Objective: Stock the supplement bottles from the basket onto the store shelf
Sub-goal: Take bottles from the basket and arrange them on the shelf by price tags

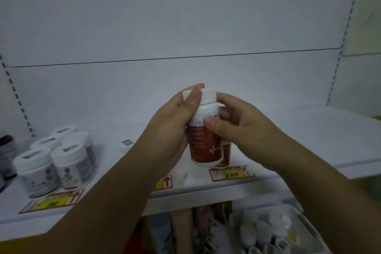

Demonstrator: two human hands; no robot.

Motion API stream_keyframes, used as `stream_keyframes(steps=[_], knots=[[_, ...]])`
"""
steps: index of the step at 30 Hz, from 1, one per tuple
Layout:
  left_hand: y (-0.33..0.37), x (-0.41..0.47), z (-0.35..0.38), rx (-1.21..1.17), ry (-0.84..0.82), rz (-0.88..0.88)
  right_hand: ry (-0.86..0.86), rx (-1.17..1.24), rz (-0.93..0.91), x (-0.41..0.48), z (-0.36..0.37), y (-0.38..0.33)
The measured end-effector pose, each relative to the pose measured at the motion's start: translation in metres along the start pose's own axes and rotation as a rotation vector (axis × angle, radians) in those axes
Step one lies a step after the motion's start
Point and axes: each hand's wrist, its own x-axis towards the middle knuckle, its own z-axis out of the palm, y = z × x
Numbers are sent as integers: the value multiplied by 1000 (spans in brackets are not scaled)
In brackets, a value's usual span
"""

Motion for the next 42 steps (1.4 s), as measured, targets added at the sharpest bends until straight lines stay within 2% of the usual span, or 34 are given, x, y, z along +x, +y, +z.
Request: stream_keyframes(steps=[2, 4, 5, 11, 16, 19, 22, 32, 34, 37, 39, 42], knots=[[-7, 12, 12, 211, -55, 56, 186, -93, -21, -8, -28, 2], [-16, 25, 16, 437, -4, 110, 371, -134, -17, -13, -58, 9], [-21, 32, 16, 507, 21, 103, 397, -143, 8, -14, -71, 14], [-61, 55, 15, 733, -123, -86, 177, -368, 166, -1, -90, 63], [-74, 51, 12, 834, 103, -12, 83, -408, 214, 20, -89, 96], [-77, 46, 16, 867, 176, 32, -9, -392, 210, 25, -86, 109], [-82, 44, 21, 875, 226, 57, -25, -397, 189, 29, -85, 116], [-65, 42, 28, 1038, 152, -43, -46, -415, 190, 20, -84, 111], [-58, 36, 28, 1144, 156, -74, -32, -508, 210, 15, -93, 100], [-40, 29, 30, 1336, 117, -30, 49, -738, 132, 2, -116, 78], [-27, 28, 38, 1463, 5, -15, 31, -962, 82, -13, -129, 68], [-13, 33, 57, 1724, -235, -92, -122, -1276, 90, -40, -146, 59]])
